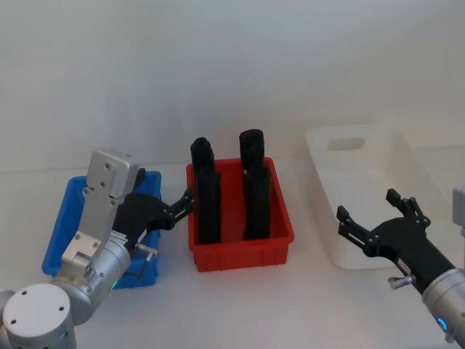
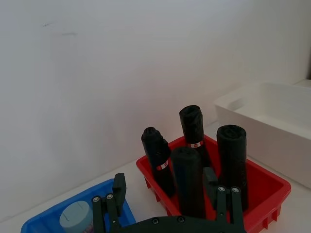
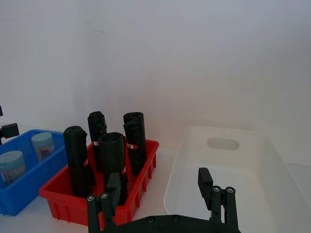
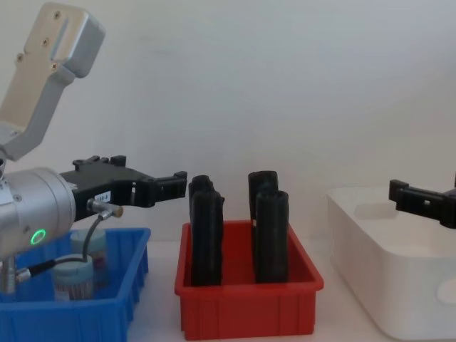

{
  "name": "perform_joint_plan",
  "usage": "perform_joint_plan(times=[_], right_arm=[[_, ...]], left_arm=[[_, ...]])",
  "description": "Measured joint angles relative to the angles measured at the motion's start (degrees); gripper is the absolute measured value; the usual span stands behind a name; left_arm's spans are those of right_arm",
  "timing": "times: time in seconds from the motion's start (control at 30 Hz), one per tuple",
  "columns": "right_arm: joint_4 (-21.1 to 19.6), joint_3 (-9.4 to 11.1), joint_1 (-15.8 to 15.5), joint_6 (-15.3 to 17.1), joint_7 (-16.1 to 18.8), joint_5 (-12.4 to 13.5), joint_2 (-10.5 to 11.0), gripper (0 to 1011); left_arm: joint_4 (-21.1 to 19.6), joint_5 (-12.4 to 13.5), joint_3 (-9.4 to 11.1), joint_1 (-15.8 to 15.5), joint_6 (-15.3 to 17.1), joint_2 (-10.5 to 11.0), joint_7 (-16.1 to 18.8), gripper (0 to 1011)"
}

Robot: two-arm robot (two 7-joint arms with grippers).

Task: Pick the cotton swabs from the blue box and place them into the white box.

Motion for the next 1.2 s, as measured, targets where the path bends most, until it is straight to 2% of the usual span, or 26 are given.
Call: perform_joint_plan(times=[0.27, 0.6, 0.9, 1.2], right_arm=[[0.00, 0.00, 0.00, 0.00, 0.00, 0.00, 0.00, 1003], [0.00, 0.00, 0.00, 0.00, 0.00, 0.00, 0.00, 1003], [0.00, 0.00, 0.00, 0.00, 0.00, 0.00, 0.00, 1003], [0.00, 0.00, 0.00, 0.00, 0.00, 0.00, 0.00, 1003]], left_arm=[[1.60, -1.36, -1.50, -1.05, 3.94, 0.48, 0.17, 1004], [4.52, -1.72, -2.90, -2.72, 8.33, 0.69, 0.11, 1004], [8.38, -1.73, -3.88, -4.61, 10.88, 0.41, -0.81, 1004], [13.06, -2.29, -4.66, -6.83, 12.03, -0.28, -1.95, 1004]])
